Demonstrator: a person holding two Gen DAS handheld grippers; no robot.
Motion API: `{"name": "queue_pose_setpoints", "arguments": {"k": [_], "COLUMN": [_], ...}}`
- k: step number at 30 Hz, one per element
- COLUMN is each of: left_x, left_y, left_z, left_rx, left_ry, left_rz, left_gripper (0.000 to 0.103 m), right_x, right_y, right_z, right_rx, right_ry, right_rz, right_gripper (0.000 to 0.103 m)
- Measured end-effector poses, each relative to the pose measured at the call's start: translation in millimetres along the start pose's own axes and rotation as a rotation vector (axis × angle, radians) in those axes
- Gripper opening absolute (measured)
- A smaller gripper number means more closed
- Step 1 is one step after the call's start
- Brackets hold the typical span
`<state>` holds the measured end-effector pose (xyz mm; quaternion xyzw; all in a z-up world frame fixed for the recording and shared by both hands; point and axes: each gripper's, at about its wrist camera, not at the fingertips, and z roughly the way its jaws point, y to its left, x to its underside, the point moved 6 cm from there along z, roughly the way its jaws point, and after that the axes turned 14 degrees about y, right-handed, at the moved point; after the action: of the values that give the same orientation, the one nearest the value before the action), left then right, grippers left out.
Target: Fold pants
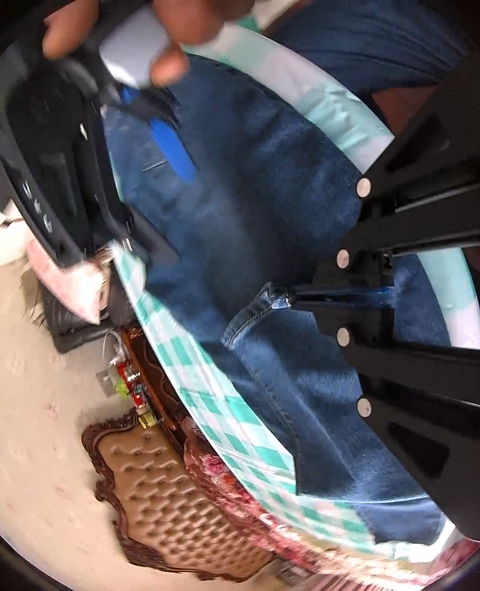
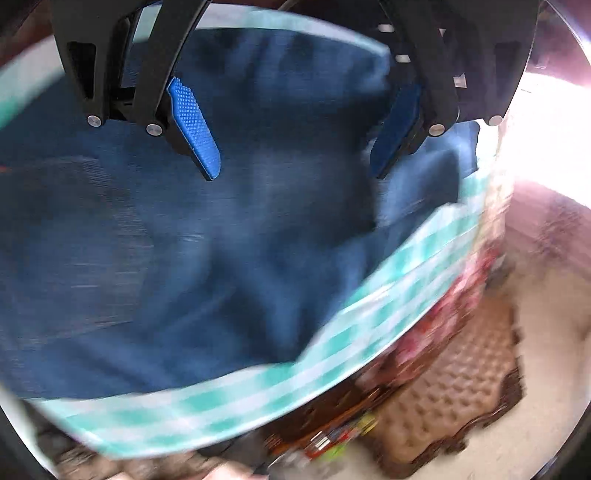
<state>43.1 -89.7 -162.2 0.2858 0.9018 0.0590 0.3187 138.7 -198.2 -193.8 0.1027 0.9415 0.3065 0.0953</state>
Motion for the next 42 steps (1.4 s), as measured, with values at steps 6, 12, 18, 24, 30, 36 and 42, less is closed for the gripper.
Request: {"name": "queue_pose_setpoints", "arguments": {"k": [6,12,18,24,30,36,42], "left_x": [-2.4,-4.5,0.9,11.9,8.6,15.5,55.2], "left_y": [21.4,28.7,3.0,-38.0,-40.0,28.0,197.7], "left_z": [-26.8,-44.5,-29.5,16.9,20.5,-40.4,2.3], "left_rx": [0.009,0.024,0.020,0.032,0.074,0.245,0.292], "left_ry": [-0.071,-0.110,-0.069,0.026,0.029,-0.114,-0.025], "left_rz": [-0.084,-0.066,0.040,0.145,0.116,-0.149,-0.560], "left_gripper": [0.002,0.002,0.002,0.002,0.015,0.033,0.003], "right_x": [-30.7,-48.9,-75.3,-75.0,-74.5,-75.6,-24.3], "right_y": [46.8,68.7,76.4,57.9,53.9,38.7,88.1], "right_z": [60.2,90.5,84.7,85.4,88.2,39.1,58.7], "right_rx": [-0.096,-0.145,0.049,0.183,0.327,0.525,0.411], "right_ry": [0.264,0.331,0.201,0.138,0.085,-0.095,-0.049], "right_rz": [-0.041,-0.040,-0.170,-0.262,-0.351,-0.279,-0.450], "right_gripper": [0.082,0.074,0.010,0.010,0.016,0.039,0.038]}}
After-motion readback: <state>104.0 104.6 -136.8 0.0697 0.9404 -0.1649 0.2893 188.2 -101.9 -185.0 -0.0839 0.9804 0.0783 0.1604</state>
